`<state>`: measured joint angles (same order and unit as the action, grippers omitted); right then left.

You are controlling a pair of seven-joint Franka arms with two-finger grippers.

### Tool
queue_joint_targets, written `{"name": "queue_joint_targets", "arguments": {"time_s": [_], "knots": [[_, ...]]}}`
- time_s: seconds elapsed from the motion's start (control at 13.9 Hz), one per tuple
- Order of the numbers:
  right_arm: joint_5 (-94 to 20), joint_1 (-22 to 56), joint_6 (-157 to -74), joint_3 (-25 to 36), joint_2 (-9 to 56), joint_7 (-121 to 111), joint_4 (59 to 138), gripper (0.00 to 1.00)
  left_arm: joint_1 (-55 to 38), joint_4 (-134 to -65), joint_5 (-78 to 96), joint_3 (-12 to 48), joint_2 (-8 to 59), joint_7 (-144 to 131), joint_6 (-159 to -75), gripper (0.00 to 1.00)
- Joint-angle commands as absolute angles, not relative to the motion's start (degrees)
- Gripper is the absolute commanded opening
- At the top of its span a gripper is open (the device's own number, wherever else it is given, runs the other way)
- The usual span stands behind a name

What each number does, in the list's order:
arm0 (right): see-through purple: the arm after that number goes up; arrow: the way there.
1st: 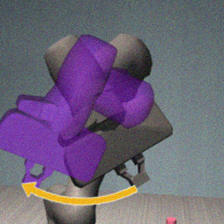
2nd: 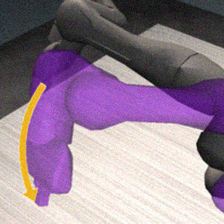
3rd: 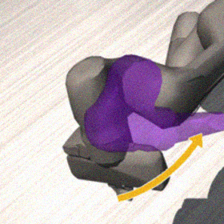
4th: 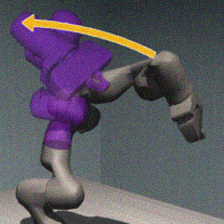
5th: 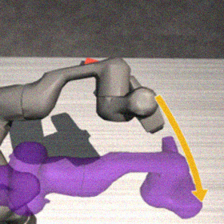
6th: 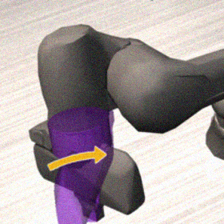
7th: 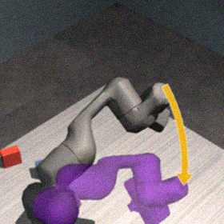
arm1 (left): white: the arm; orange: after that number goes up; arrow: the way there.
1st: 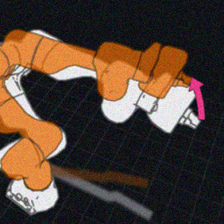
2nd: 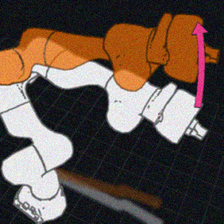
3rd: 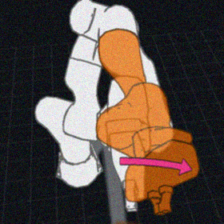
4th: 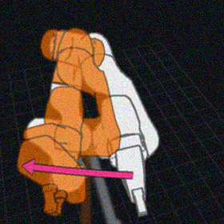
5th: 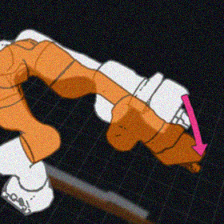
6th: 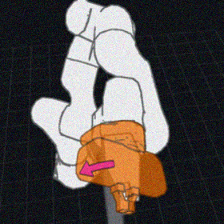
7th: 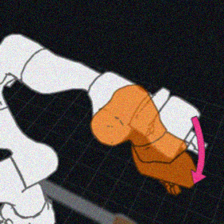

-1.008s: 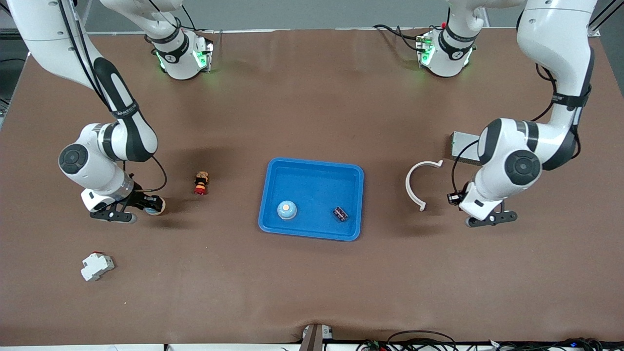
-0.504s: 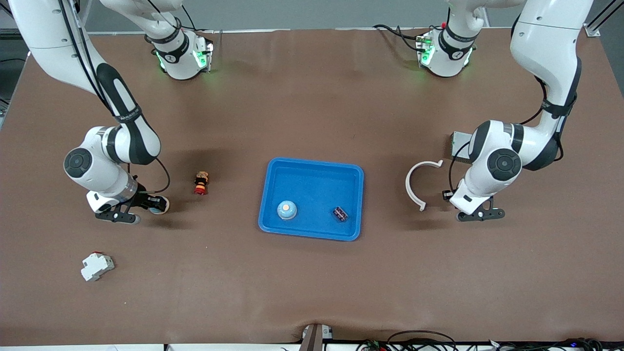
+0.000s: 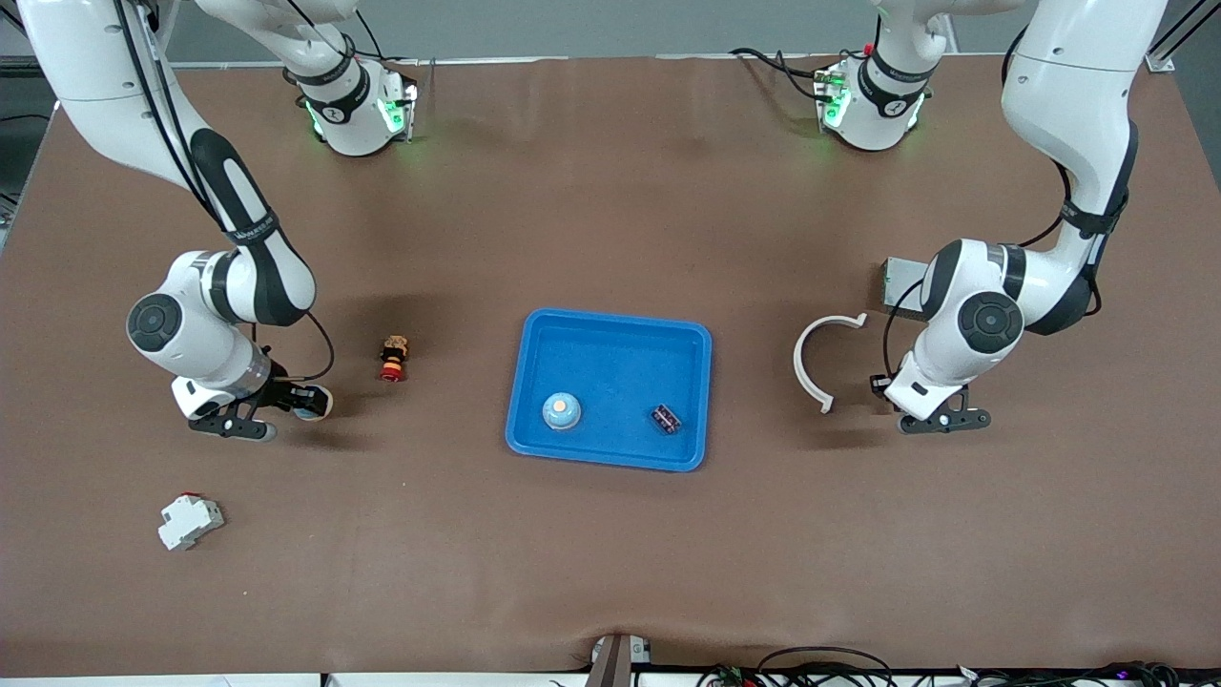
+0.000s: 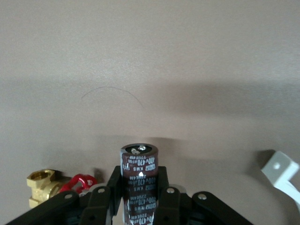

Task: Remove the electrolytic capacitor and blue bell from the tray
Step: 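Set the bell by the red button while the left gripper sets the capacitor down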

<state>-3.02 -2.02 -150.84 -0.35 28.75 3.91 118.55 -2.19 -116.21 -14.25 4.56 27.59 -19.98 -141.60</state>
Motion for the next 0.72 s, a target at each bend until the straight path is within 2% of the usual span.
{"name": "queue_joint_targets", "arguments": {"time_s": [0.0, 0.29, 0.58, 0.65], "knots": [[-3.78, -3.16, -150.21, -1.32, 29.62, 3.08, 116.72, 1.0, -1.67, -116.9, -15.56, 4.83, 28.12, -19.07, -143.43, 0.0], [-3.78, -2.81, -147.68, -1.32, 28.74, 3.07, 115.41, 1.0, -1.67, -116.89, -15.56, 4.92, 29.53, -19.16, -145.1, 0.0], [-3.78, -0.89, -133.62, -1.49, 25.23, 6.05, 110.49, 1.0, -1.32, -116.81, -15.56, 5.01, 29.71, -19.77, -145.11, 0.0], [-3.78, -0.01, -131.16, -1.49, 24.09, 7.72, 109.87, 1.0, -1.32, -116.81, -15.56, 5.01, 29.71, -19.95, -145.11, 0.03]]}}
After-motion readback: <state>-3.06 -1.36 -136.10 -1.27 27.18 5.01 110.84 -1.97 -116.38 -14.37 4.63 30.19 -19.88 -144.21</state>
